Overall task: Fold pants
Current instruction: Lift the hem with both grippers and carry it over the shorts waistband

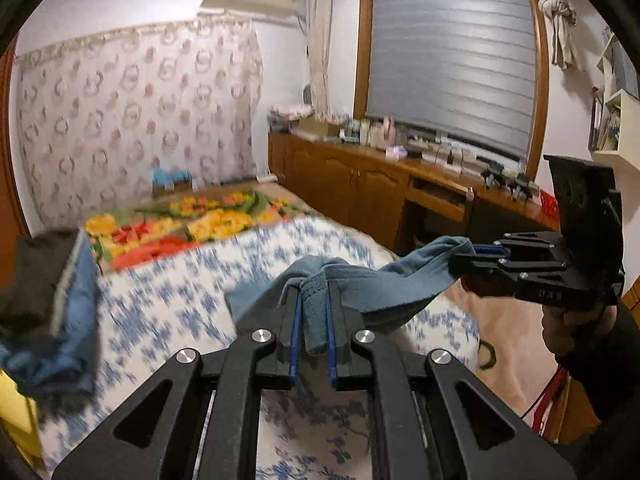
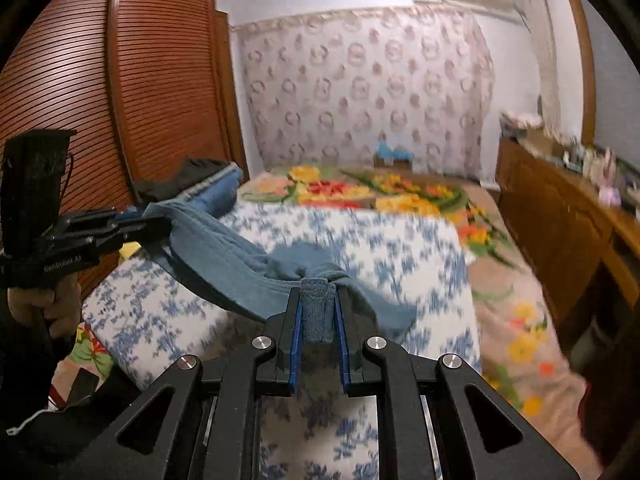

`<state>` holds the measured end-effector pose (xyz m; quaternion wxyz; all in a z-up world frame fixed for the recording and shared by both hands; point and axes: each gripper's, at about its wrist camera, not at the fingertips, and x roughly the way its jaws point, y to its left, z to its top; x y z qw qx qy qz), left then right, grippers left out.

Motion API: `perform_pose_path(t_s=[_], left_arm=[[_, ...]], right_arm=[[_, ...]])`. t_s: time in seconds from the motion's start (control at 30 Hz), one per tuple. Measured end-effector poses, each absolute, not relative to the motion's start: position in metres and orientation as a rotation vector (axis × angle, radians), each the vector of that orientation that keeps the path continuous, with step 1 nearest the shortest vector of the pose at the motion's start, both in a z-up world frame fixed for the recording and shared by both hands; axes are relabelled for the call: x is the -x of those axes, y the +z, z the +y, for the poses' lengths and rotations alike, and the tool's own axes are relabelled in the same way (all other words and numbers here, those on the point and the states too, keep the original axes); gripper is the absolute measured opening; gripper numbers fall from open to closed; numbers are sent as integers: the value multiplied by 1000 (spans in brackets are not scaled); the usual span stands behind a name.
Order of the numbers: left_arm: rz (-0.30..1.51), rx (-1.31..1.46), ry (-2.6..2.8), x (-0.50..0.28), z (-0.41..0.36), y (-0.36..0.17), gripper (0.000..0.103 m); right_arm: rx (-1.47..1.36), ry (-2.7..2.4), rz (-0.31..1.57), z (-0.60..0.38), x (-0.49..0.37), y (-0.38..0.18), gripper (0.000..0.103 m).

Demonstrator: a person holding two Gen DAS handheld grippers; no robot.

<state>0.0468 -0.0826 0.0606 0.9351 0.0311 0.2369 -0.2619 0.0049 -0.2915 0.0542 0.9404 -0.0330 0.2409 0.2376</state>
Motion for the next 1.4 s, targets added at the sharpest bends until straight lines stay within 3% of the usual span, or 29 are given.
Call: perform_pose_path(t_s=[0.43, 1.13, 1.4], left_arm=[[302, -71, -440, -34, -40, 133, 11], [550, 1, -363, -137, -14, 25, 11], [518, -38, -317, -202, -17, 62, 11]], right_arm=[[130, 559, 295, -260, 15, 122, 15], [116, 652, 542, -240, -130, 64, 15], [101, 644, 543, -216, -226, 95, 14]])
